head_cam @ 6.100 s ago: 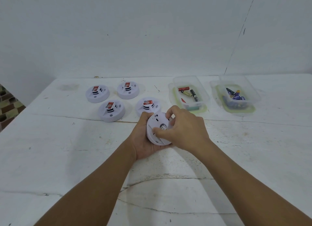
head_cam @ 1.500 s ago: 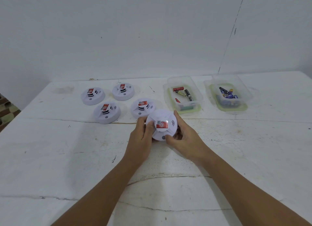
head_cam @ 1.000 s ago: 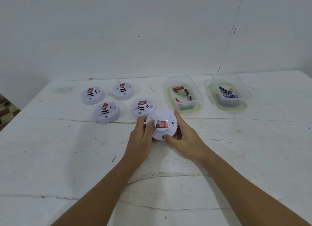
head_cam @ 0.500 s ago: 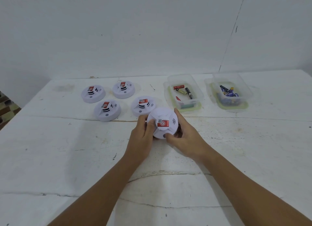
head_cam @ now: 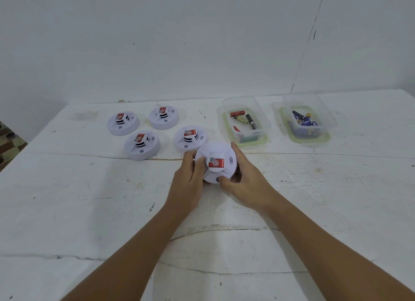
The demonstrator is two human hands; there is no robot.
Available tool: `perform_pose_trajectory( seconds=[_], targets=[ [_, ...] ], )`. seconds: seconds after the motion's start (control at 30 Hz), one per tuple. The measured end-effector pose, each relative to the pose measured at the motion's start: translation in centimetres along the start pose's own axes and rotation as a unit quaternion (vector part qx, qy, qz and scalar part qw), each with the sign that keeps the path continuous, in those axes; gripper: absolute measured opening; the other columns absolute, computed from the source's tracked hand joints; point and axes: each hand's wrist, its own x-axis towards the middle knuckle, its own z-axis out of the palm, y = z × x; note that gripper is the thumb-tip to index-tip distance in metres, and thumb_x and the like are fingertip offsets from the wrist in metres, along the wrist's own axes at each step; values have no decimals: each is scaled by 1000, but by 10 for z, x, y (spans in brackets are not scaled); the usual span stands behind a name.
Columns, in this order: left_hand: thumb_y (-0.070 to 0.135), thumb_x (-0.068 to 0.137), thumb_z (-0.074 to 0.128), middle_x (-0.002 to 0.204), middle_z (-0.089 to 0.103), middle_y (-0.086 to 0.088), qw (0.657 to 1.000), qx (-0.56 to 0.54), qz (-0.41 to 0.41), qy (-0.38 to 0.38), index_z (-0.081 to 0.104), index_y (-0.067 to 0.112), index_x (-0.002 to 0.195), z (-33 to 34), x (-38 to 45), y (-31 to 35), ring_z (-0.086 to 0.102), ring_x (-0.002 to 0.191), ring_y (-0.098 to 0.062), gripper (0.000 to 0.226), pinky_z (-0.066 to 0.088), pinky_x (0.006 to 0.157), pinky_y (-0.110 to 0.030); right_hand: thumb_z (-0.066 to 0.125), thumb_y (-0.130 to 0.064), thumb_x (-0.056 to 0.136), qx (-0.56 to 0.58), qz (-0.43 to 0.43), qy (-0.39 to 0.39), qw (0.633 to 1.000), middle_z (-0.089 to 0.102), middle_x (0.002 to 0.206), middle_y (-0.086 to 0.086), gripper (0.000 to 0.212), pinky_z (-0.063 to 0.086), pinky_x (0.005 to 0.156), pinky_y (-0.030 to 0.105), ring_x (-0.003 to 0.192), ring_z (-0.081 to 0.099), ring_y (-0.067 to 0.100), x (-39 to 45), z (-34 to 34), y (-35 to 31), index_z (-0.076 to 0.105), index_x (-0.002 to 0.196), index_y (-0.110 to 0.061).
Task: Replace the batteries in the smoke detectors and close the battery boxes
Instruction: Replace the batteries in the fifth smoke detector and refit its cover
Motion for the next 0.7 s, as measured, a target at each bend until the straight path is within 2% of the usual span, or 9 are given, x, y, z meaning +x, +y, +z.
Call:
perform_pose_trajectory(
  seconds=[0.1, 0.27, 0.4, 0.53, 0.7],
  targets=[
    [33, 110, 44, 93, 70, 9, 1000, -2, 0, 1, 58, 26, 117, 0, 0, -1, 65, 80, -11, 17, 53, 67, -33, 71, -38, 81, 4, 3, 1, 1000, 63, 138, -13, 98, 55, 102, 51, 120, 66, 14, 0, 0, 1, 18, 164, -37],
    [32, 110, 44, 90, 68, 7, 1000, 2, 8, -1, 57, 23, 119, 0, -1, 1, 58, 68, 0, 18, 45, 58, -18, 71, -37, 82, 2, 2, -7, 1000, 63, 136, -13, 99, 56, 100, 52, 116, 67, 18, 1, 0, 2, 15, 163, -41],
    [34, 109, 44, 94, 69, 6, 1000, -5, 7, -1, 58, 23, 119, 1, -1, 1, 59, 71, -1, 20, 46, 61, -21, 70, -37, 81, 9, 5, -8, 1000, 62, 139, -14, 100, 55, 102, 51, 120, 65, 14, 1, -1, 2, 14, 164, -40],
    [35, 110, 44, 93, 70, 4, 1000, -5, 5, 2, 58, 25, 117, 1, 0, 0, 59, 71, -2, 19, 46, 60, -23, 70, -38, 82, 16, 6, -12, 1000, 62, 139, -20, 105, 54, 105, 48, 122, 64, 8, 0, -2, 1, 6, 164, -43],
    [36, 109, 45, 91, 70, 3, 1000, -4, 4, 3, 58, 27, 114, 0, 0, -1, 59, 70, -5, 17, 46, 60, -29, 71, -40, 81, 12, 3, -12, 1000, 63, 137, -18, 106, 54, 105, 50, 121, 65, 11, 1, -2, 2, 5, 164, -43]
  ],
)
